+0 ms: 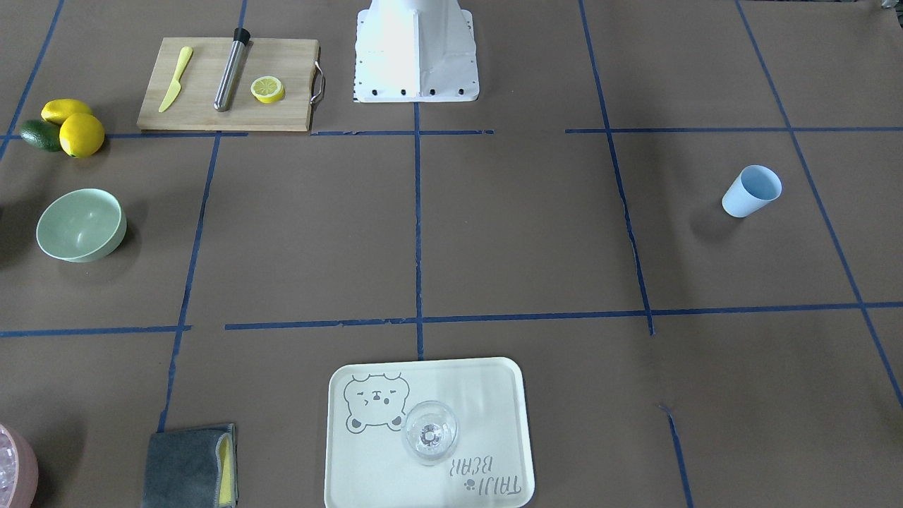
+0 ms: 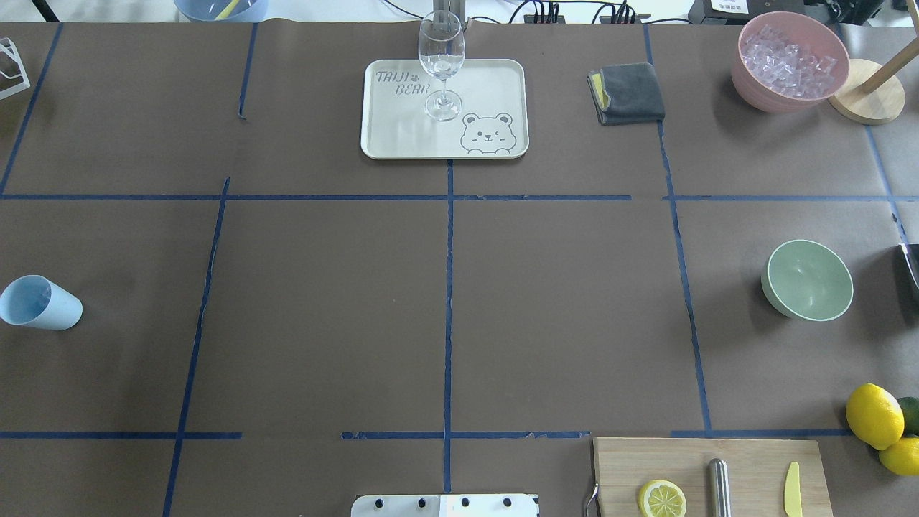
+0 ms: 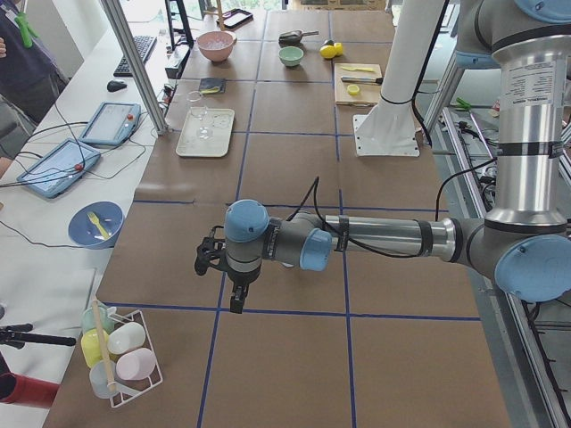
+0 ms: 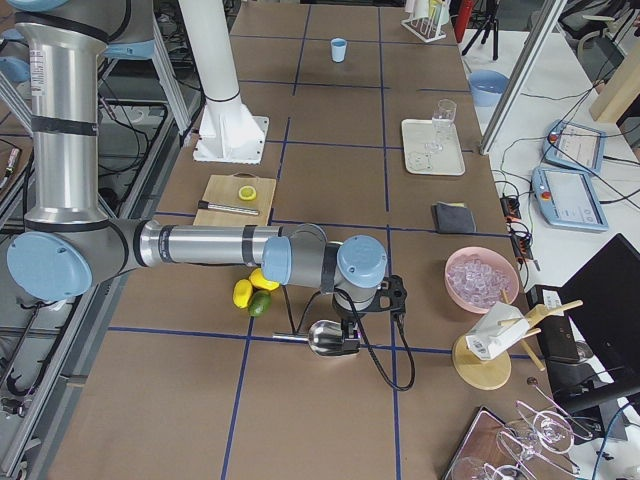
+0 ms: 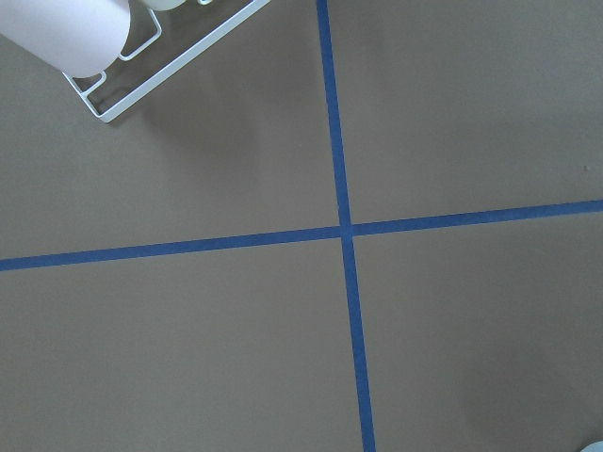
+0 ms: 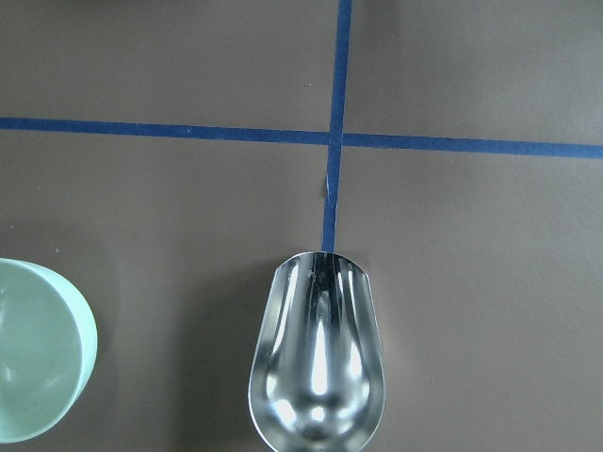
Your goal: Pour ice into bowl
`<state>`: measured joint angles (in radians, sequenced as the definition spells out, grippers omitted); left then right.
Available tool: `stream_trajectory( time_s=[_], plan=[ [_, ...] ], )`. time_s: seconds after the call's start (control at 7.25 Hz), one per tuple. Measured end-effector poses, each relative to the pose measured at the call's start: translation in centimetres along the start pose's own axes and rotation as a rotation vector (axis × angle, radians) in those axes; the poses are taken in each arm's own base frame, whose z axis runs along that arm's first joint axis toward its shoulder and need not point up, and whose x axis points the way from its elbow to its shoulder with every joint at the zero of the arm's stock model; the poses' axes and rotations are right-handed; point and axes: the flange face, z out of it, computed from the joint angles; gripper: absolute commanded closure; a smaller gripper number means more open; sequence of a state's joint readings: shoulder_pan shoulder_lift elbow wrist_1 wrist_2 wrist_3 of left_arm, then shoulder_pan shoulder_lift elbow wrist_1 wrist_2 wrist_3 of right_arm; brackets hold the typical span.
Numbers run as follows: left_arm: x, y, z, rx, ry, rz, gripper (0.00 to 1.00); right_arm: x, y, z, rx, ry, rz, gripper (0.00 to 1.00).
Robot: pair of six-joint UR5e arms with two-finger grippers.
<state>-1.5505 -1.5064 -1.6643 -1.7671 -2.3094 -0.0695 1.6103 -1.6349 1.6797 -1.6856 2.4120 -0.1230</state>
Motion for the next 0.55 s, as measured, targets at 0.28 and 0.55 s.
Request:
stream_trajectory(
  time_s=[0.28,0.55],
  plan=[
    [0.1,-0.1,-0.1,0.006,0.001,0.006,0.00,-0.2,-0.1,-0.2,0.005,-0.001,0.000,0.00],
    [0.9,-0.4,-0.9,0.025,0.004,0.022,0.00,-1.9,-1.4,-1.2,0.023,-0.004,-0.004,0.00]
  ],
)
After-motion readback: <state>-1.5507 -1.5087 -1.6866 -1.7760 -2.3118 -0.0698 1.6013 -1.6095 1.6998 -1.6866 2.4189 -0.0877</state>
